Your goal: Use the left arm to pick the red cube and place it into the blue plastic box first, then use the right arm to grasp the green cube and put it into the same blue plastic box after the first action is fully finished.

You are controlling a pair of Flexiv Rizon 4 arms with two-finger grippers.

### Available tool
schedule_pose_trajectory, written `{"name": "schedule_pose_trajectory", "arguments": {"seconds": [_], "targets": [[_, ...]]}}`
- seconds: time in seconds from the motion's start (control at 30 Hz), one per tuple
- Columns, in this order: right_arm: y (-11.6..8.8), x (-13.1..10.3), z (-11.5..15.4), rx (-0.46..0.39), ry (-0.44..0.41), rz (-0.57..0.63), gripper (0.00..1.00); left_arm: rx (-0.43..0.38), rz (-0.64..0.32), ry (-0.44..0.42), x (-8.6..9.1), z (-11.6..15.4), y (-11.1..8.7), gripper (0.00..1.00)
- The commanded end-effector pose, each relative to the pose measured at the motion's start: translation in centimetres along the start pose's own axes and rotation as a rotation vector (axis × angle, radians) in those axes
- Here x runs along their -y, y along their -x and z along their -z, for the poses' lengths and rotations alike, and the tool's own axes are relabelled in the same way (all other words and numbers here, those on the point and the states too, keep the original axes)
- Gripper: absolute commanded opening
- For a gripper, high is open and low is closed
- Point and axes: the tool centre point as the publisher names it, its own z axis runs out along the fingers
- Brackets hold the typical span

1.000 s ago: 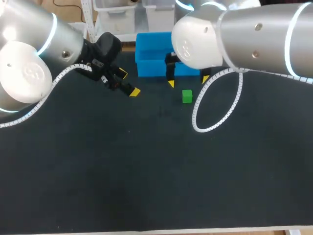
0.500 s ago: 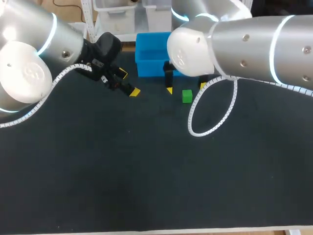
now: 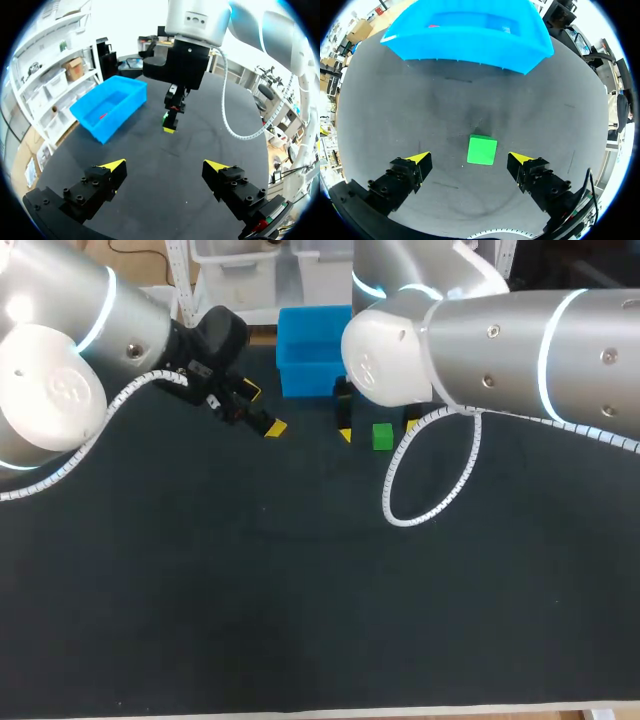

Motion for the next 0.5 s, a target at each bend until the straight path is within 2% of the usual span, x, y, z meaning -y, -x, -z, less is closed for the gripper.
{"name": "schedule_pose_trajectory", "arguments": {"seconds": [0.03,0.37,0.4,0.43,0.47,0.5], "targets": [[0.25,0.22,-0.49,-0.007,0.004,-0.002,1.0,0.005,-0.003,-0.002,-0.06,0.02,-0.12,1.0],[-0.02,0.76,-1.37,-0.018,0.011,-0.021,1.0,0.005,-0.003,-0.002,-0.06,0.02,-0.12,1.0],[-0.03,0.76,-1.38,-0.015,0.013,-0.025,0.65,0.005,-0.003,-0.002,-0.06,0.02,-0.12,1.0],[-0.02,0.77,-1.39,-0.015,0.014,-0.027,0.46,0.005,-0.003,-0.002,-0.06,0.02,-0.12,1.0],[-0.01,0.78,-1.4,-0.014,0.015,-0.028,0.35,0.005,-0.003,-0.002,-0.06,0.02,-0.12,1.0],[0.0,0.79,-1.41,-0.013,0.015,-0.028,0.11,0.005,-0.003,-0.002,-0.06,0.02,-0.12,1.0]]}}
